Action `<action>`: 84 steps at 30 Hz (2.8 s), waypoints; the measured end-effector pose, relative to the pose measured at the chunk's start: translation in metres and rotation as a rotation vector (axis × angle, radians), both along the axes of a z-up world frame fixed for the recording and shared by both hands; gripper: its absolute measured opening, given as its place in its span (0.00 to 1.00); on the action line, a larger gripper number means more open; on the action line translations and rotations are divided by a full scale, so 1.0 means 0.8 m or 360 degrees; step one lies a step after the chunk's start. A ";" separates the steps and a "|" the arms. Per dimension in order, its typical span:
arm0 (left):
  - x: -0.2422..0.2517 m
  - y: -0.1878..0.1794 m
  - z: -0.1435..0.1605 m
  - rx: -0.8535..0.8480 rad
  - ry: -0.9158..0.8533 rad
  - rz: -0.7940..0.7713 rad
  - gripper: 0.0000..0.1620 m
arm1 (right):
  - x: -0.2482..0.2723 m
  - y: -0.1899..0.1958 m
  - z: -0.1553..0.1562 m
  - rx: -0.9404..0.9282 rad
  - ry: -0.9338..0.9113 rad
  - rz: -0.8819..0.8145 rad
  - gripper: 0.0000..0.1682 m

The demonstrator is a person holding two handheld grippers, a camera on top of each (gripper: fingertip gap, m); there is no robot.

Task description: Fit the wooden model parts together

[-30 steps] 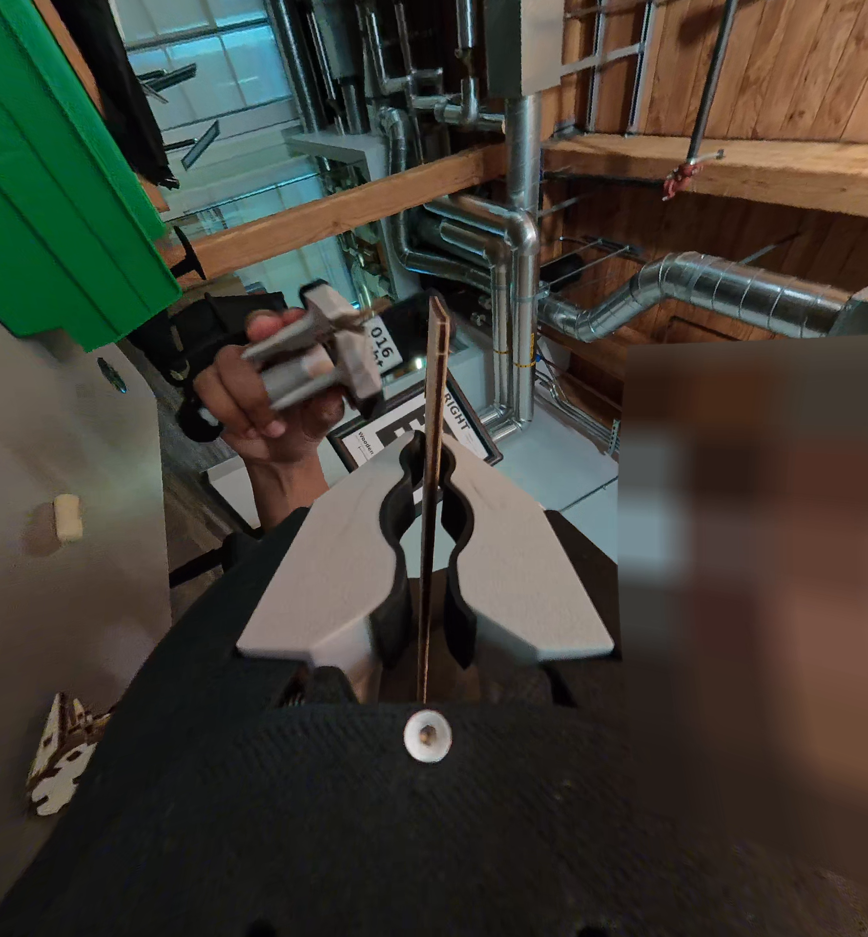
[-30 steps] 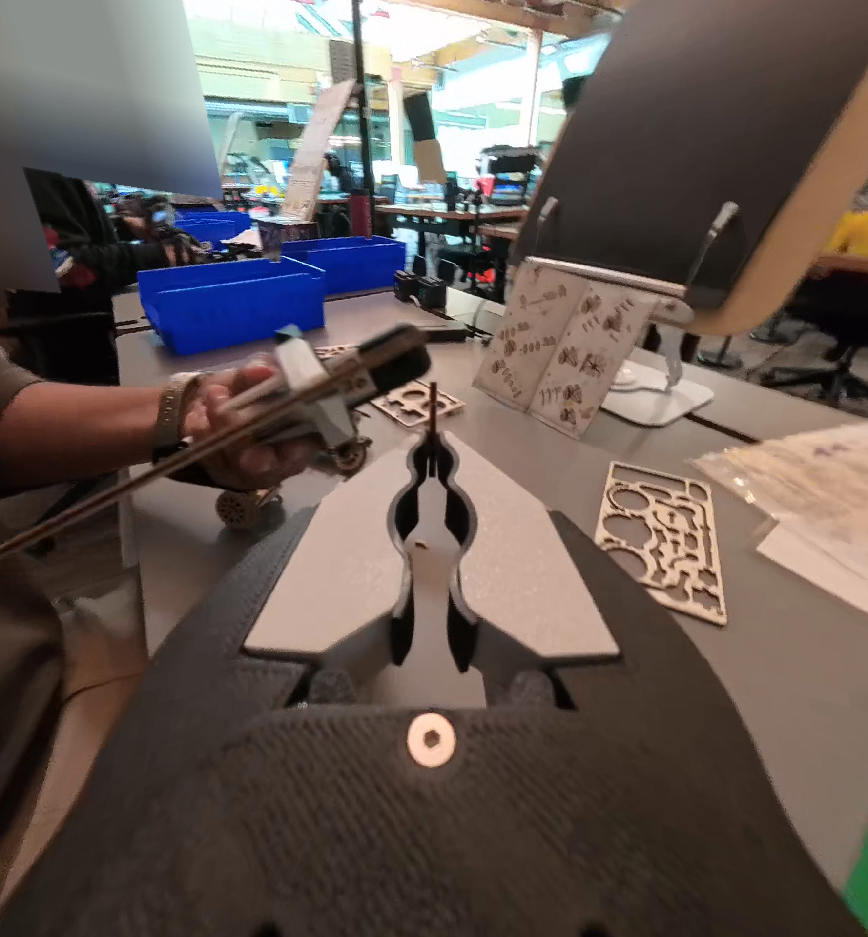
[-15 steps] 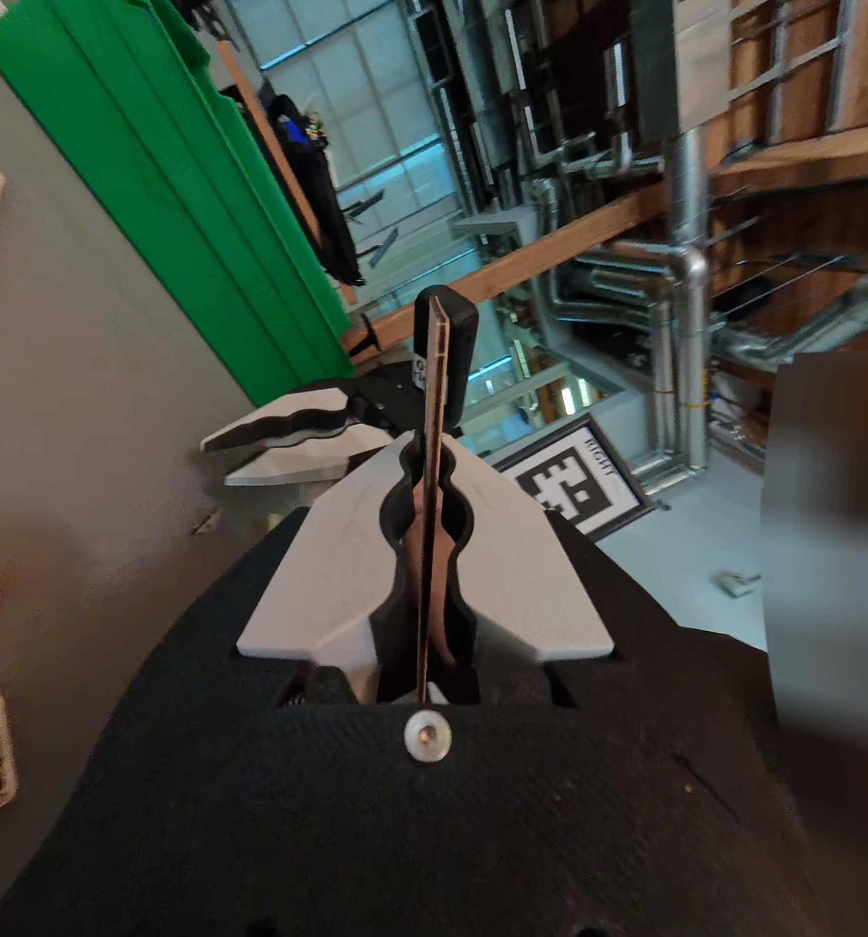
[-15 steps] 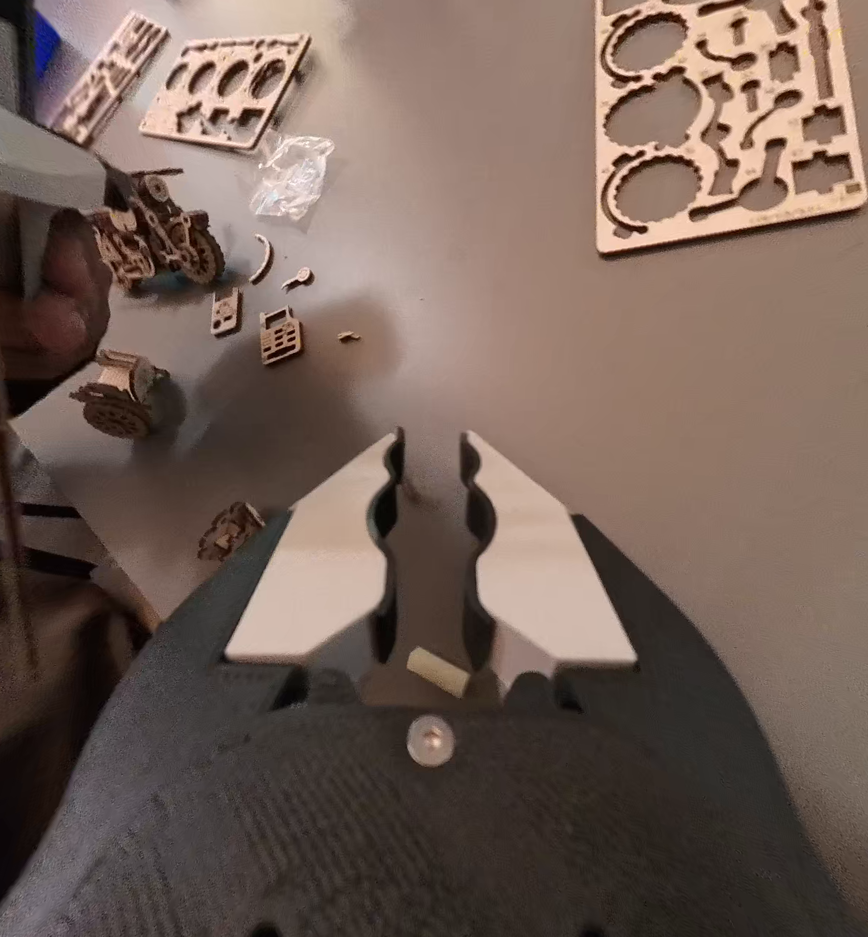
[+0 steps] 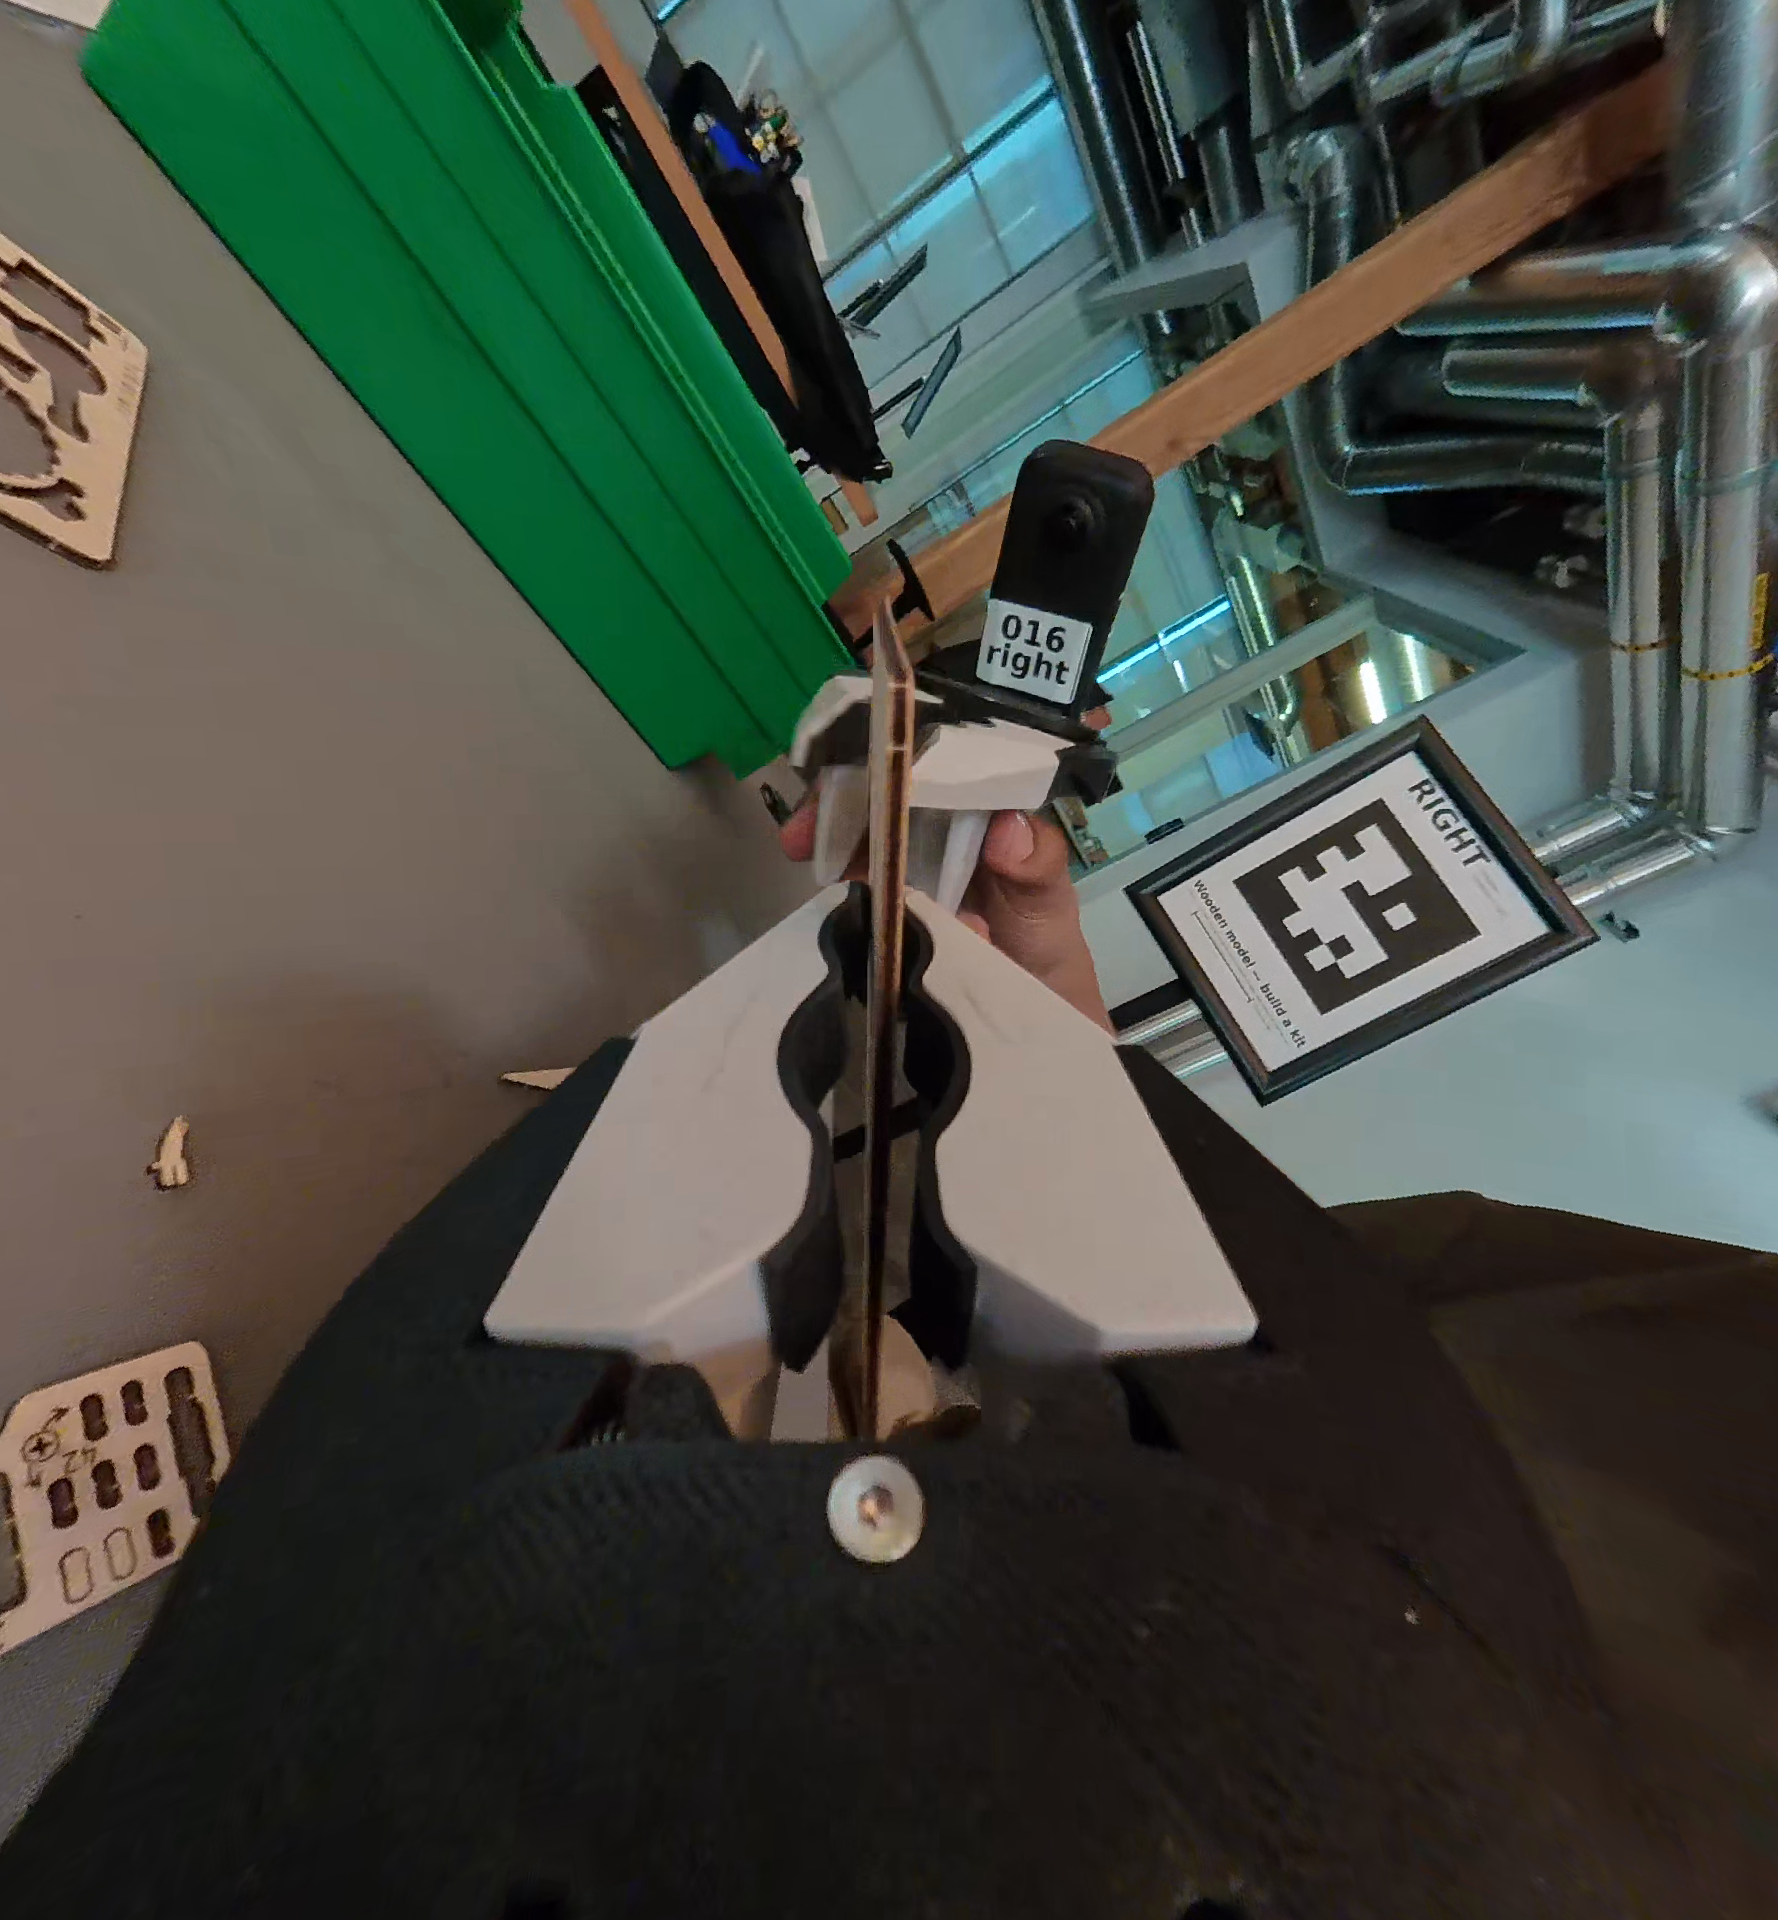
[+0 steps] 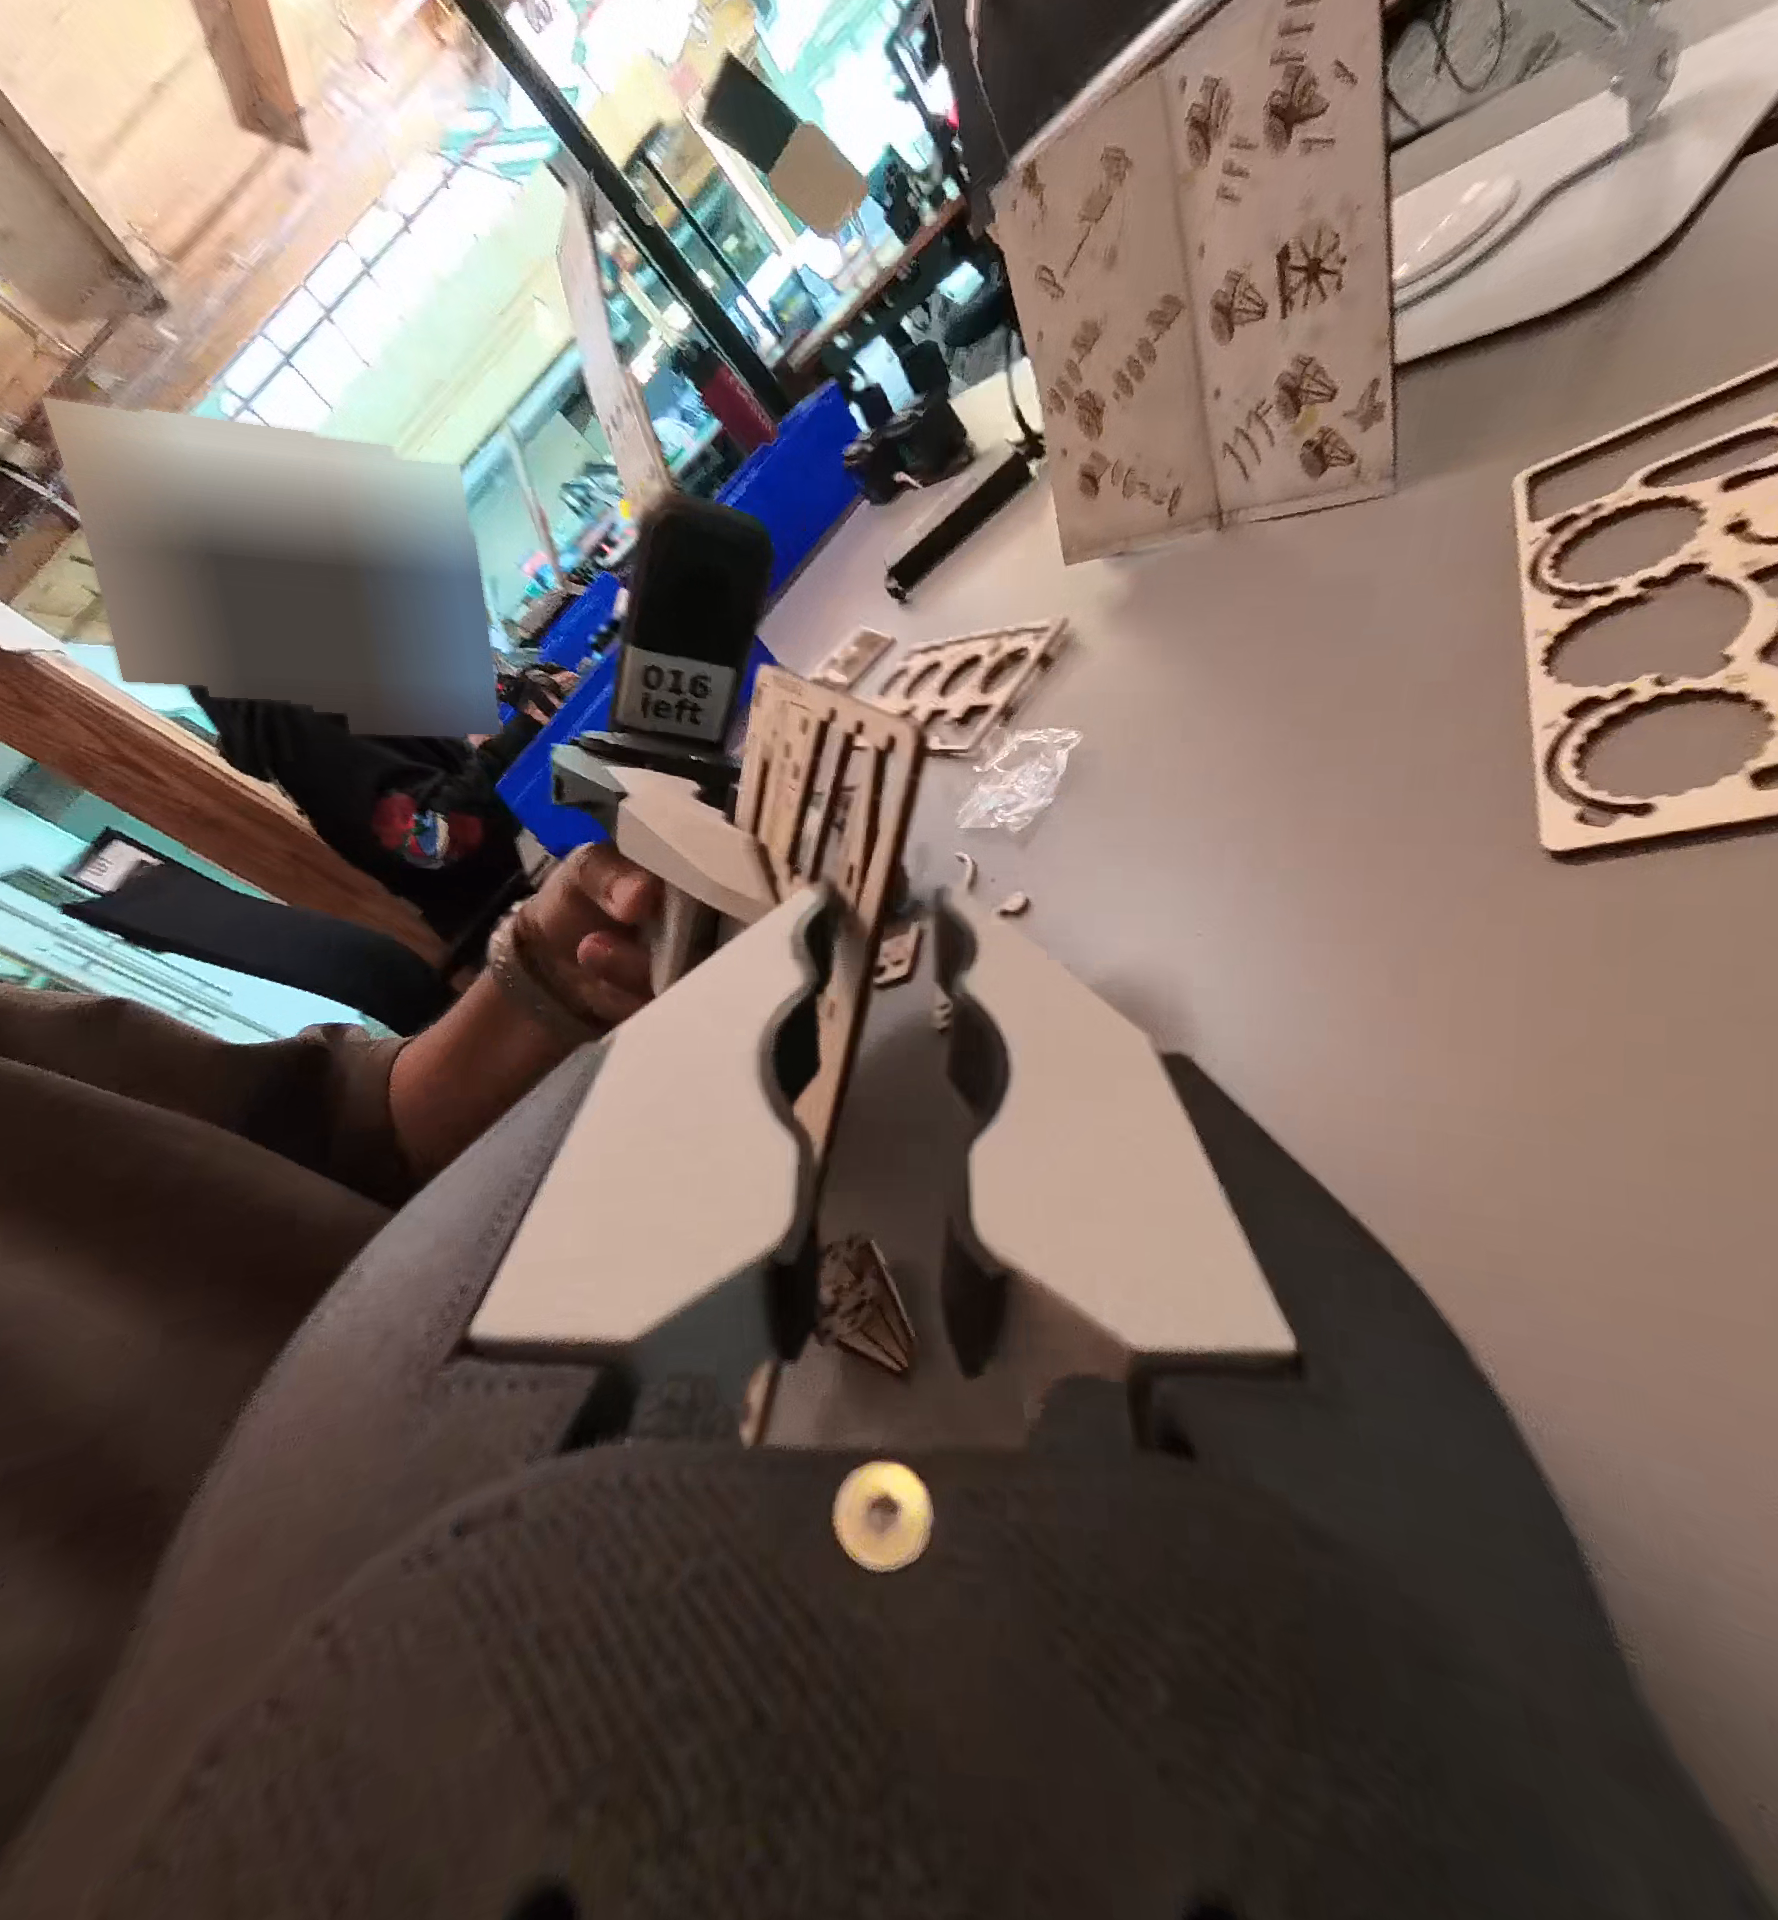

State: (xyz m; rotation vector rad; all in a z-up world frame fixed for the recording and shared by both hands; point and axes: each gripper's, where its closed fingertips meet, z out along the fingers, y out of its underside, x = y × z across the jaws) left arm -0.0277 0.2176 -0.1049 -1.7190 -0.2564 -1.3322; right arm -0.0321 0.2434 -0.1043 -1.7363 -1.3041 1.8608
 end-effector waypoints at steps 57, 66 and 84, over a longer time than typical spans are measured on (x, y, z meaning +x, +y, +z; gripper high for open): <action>-0.158 -0.066 0.049 0.0111 0.0542 0.0916 0.39 | -0.084 0.065 -0.023 -0.0228 -0.0157 -0.0424 0.00; -0.154 -0.144 0.050 0.0057 0.0709 0.1077 0.39 | -0.174 0.030 -0.099 -0.0242 -0.0530 -0.0345 0.16; -0.103 -0.140 0.048 0.0059 0.0778 0.0928 0.36 | 0.022 -0.015 -0.123 0.1081 -0.0868 0.0044 0.25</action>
